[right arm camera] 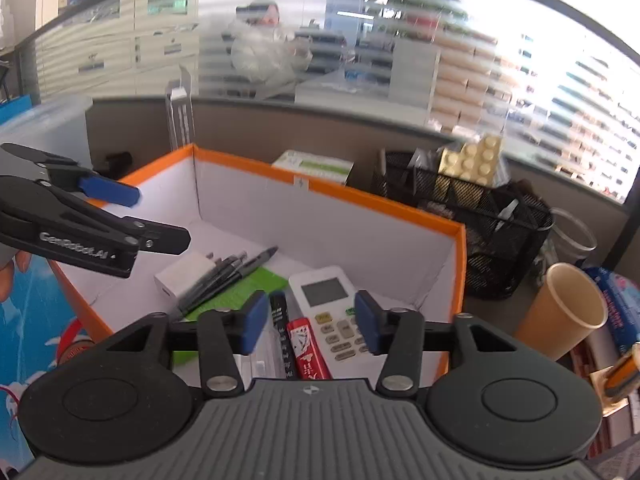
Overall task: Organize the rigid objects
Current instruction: 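Lower the pen and red stick into the box and open both tools, then withdraw both tools from the box toward the tape roll and cream tube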
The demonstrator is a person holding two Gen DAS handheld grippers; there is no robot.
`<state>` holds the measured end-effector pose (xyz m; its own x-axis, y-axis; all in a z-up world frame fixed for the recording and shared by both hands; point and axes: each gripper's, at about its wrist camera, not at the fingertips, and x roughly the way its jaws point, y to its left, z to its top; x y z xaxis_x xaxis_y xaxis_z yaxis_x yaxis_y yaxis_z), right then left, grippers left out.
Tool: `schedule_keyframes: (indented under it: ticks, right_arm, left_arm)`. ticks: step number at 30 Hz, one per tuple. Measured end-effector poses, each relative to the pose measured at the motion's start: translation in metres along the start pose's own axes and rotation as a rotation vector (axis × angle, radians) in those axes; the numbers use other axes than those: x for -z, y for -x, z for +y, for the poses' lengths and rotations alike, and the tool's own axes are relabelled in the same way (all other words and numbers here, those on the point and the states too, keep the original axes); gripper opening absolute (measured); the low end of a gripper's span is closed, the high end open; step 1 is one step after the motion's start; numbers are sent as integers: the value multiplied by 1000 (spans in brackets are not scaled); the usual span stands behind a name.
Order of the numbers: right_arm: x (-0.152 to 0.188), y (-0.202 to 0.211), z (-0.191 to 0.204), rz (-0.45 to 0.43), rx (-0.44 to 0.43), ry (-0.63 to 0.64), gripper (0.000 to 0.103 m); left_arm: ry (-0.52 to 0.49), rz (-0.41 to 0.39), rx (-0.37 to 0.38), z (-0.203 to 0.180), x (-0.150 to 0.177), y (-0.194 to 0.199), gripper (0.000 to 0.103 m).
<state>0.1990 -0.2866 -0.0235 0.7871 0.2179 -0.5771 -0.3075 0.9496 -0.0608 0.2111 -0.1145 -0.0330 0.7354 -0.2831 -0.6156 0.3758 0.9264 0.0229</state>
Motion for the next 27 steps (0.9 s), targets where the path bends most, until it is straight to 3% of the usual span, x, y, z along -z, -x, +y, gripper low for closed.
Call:
schedule_keyframes:
  ticks: [3,6,12,14,17,21,27]
  right_arm:
    - [-2,14,2,-28,10,-2,53]
    - [-3,30,6,-59,19,-5,61]
    - [0,74,22,-156,20,3,85]
    - [5,92,27,-200,12,2,103]
    - [20,116,34,-275,0,-17,103]
    - [55,139,45,-389,15,-63,103]
    - [97,120,57,-262,-57,-33,103]
  left_arm:
    - [2,-17,1,0,-2,16,85]
    - [11,-35,-7,1,-3,31,87]
    - [21,-85,-14,5,6,71,95]
    - [18,-111,-26,7,13,86,97]
    - [16,-126,-42,13,28,102,101]
    - [11,-81,-52,20,57,104,101]
    - [19,20,-19,21,105,91,101]
